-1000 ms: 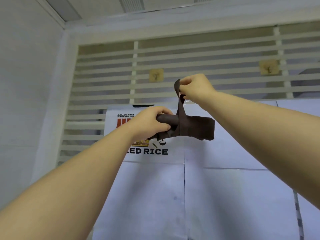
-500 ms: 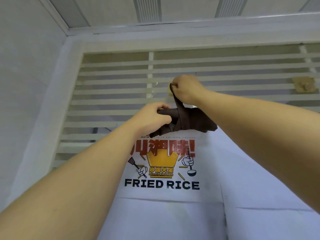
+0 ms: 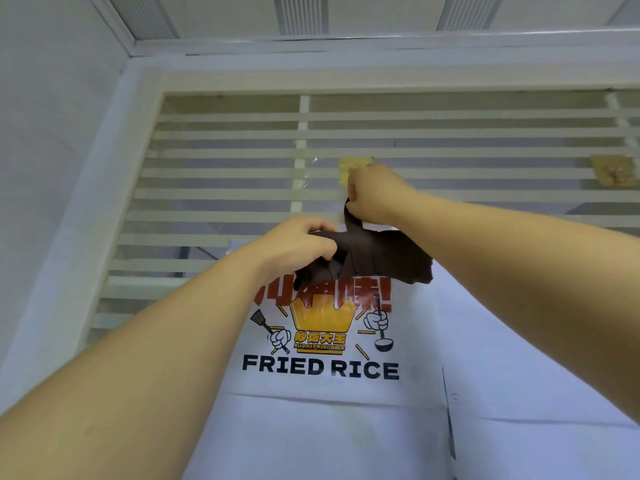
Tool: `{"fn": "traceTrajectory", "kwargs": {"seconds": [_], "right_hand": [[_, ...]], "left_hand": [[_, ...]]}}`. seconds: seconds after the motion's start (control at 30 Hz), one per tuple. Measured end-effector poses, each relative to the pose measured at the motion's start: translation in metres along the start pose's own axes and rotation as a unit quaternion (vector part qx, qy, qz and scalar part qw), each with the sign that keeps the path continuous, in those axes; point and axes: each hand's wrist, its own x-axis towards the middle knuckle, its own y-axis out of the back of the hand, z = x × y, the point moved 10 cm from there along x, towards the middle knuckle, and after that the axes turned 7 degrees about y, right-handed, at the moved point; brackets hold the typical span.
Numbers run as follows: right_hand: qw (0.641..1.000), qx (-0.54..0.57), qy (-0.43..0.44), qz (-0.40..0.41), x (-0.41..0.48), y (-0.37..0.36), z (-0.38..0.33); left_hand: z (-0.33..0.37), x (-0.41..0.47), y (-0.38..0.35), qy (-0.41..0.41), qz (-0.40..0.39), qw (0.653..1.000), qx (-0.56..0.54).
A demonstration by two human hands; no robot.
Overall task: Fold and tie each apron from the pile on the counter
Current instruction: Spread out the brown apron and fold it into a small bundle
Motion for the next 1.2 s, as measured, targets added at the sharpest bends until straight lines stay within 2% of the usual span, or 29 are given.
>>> {"fn": "traceTrajectory", "kwargs": {"seconds": [0.17,0.23,0.4,0.53,0.8,1.0,1.13,1.2], "right_hand": [[0.996,0.04,0.006,0.085,-0.06,0.013,-0.002],[0.996,0.053,0.011,0.074,-0.085,0.009,-0.002],[0.994,0.082,0.065,-0.013,-0.124,-0.019,-0.007],[0.993,0.098,0.06,-0.01,-0.131,-0.024,-0.009],[0.995,0.05,0.062,-0.054,-0.135,-0.018,-0.013],[0.997,0.03,0.073,-0.016,-0.153,0.007,-0.021],[0.993,0.075,0.087,0.038,-0.194,0.02,-0.031],[0.989,0.108,0.093,0.033,-0.223,0.015,-0.036]], "left_hand": [[-0.006,-0.007,0.002,-0.007,0.016,1.0,-0.024],[-0.007,-0.011,0.003,-0.016,0.028,0.999,-0.03],[-0.009,-0.029,0.005,-0.043,0.068,0.997,-0.011],[-0.008,-0.037,-0.001,-0.055,0.083,0.994,0.051],[-0.002,-0.051,0.003,-0.031,0.115,0.98,0.159],[0.009,-0.077,0.013,-0.014,0.165,0.97,0.176],[0.019,-0.115,0.002,-0.031,0.233,0.961,0.149],[0.02,-0.142,-0.019,-0.04,0.237,0.963,0.121]]}}
